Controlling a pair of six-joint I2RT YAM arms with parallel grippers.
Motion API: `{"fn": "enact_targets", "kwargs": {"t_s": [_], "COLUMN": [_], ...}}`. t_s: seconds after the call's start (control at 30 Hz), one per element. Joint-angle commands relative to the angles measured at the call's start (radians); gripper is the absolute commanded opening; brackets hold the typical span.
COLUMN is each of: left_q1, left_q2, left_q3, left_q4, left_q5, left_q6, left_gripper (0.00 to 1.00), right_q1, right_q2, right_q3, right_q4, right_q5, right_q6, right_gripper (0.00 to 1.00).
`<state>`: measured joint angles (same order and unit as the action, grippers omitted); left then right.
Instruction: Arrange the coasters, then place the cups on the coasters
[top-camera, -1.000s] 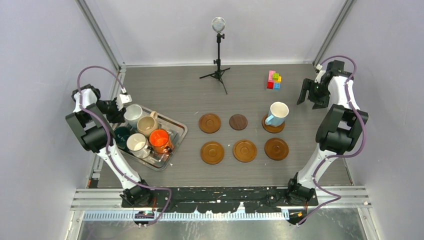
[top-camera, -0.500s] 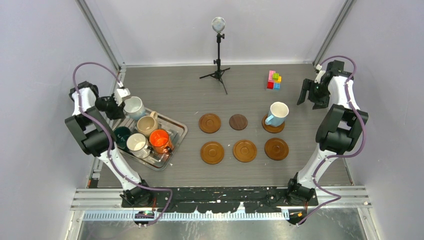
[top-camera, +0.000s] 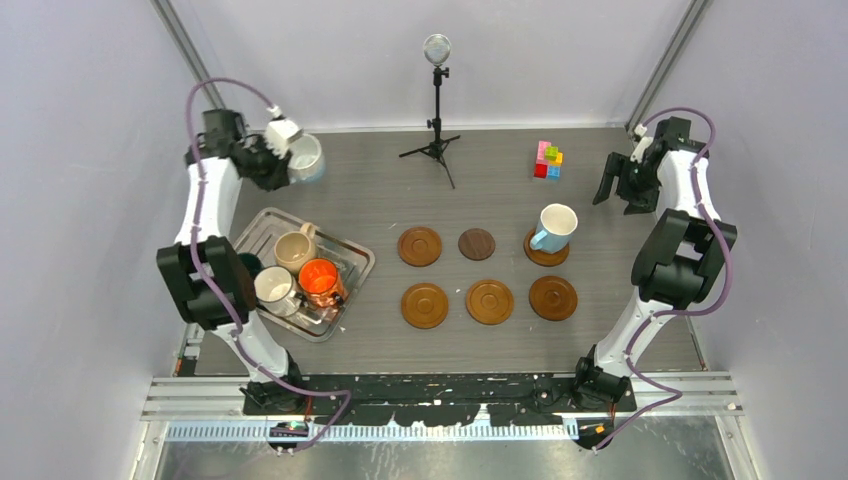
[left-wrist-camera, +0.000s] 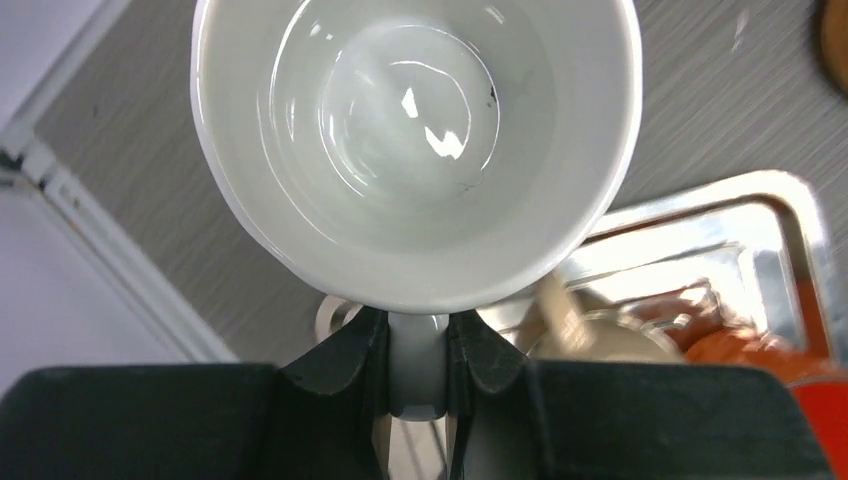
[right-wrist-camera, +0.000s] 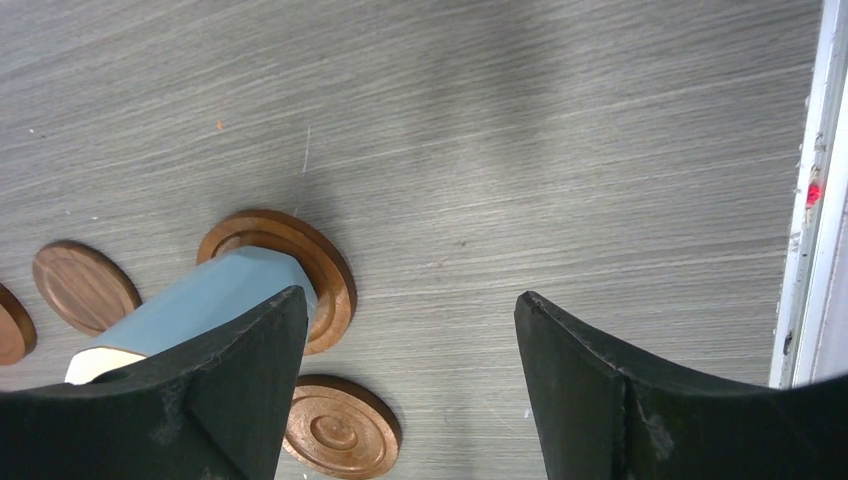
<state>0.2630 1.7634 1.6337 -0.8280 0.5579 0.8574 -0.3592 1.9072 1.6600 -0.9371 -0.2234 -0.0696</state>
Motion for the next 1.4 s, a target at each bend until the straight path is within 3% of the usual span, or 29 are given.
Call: {"fn": "enact_targets", "kwargs": {"t_s": [0.0, 0.13, 0.3, 0.5, 0.63, 0.9, 1.13, 1.37], "left_q1": [-0.193, -0.408, -0.648, -0.856, -0.974, -1.066, -1.095, -1.115], "left_q2": [-0.043, -0.025, -0.030, -0.030, 0.002, 0.089, 0.106, 0.120], "left_q3": [0.129, 0.167, 0.092, -0.043, -0.078, -0.095, -0.180, -0.214], "left_q4": [0.085, 0.084, 0.172, 0.327, 0.394, 0.524, 0.683, 0.694], "left_q5": [-0.106, -0.240, -0.351, -0.470, -0.549, -0.587, -0.583, -0.599], "left_q6": [-0.309, -0.478, -0.643, -0.772, -0.770, -0.889, -0.899, -0.915], "left_gripper": [0.00, 0.00, 0.00, 0.00, 0.00, 0.00, 0.00, 0.00], "right_q1": [0.005, 0.003, 0.000, -0.006, -0.009, -0.009, -0.010, -0.010], "right_q2": [-0.057, -0.078, -0.092, -0.102, -0.109, -0.117, -0.124, -0.127], "right_q3": [0.059, 0.053, 0.045, 0.049, 0.040, 0.001, -0.006, -0.012], "right_q4": [0.015, 0.016, 0.016, 0.016, 0.021, 0.064, 0.076, 0.076], "right_q5": [-0.021, -0.023, -0.030, -0.047, -0.055, -0.075, -0.079, -0.073], "right_q6": [0.031, 0.038, 0.059, 0.069, 0.087, 0.151, 0.164, 0.163], "right_gripper": [0.80, 0.81, 0.81, 0.81, 0.81, 0.81, 0.81, 0.81]}}
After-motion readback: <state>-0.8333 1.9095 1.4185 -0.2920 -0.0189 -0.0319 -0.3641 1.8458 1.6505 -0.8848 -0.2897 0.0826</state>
